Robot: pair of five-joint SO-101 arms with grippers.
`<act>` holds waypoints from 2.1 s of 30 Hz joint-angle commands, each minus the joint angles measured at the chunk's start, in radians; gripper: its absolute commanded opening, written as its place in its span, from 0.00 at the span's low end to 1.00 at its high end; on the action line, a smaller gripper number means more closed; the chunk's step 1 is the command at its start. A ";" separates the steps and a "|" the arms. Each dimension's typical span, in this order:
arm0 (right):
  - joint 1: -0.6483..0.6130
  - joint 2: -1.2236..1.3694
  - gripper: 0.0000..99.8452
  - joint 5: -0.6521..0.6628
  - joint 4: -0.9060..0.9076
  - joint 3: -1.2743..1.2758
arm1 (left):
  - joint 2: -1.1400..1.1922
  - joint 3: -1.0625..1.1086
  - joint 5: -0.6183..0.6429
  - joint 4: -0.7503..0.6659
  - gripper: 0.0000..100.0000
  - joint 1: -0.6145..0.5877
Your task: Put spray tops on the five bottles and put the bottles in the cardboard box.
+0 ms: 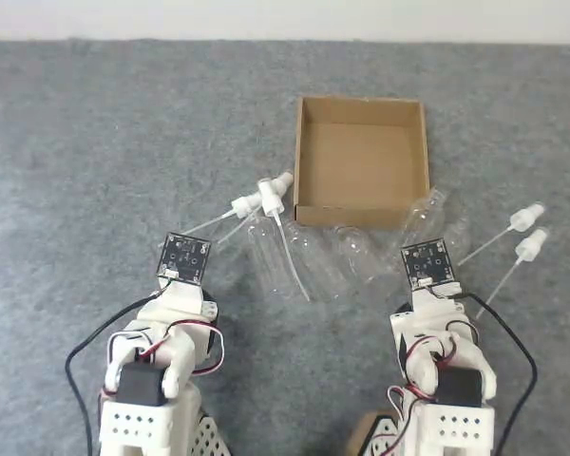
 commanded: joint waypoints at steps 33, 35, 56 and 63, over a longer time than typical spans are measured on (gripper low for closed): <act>0.008 -0.021 0.08 0.009 0.001 0.018 | -0.020 -0.012 0.003 0.003 0.01 0.008; 0.008 -0.021 0.08 0.009 0.001 0.018 | -0.020 -0.012 0.003 0.003 0.01 0.014; 0.137 -0.021 0.08 0.014 -0.148 -0.129 | -0.020 -0.012 0.002 0.003 0.01 0.009; 0.140 -0.019 0.09 0.014 -0.050 -0.348 | -0.020 -0.012 0.000 0.003 0.01 0.006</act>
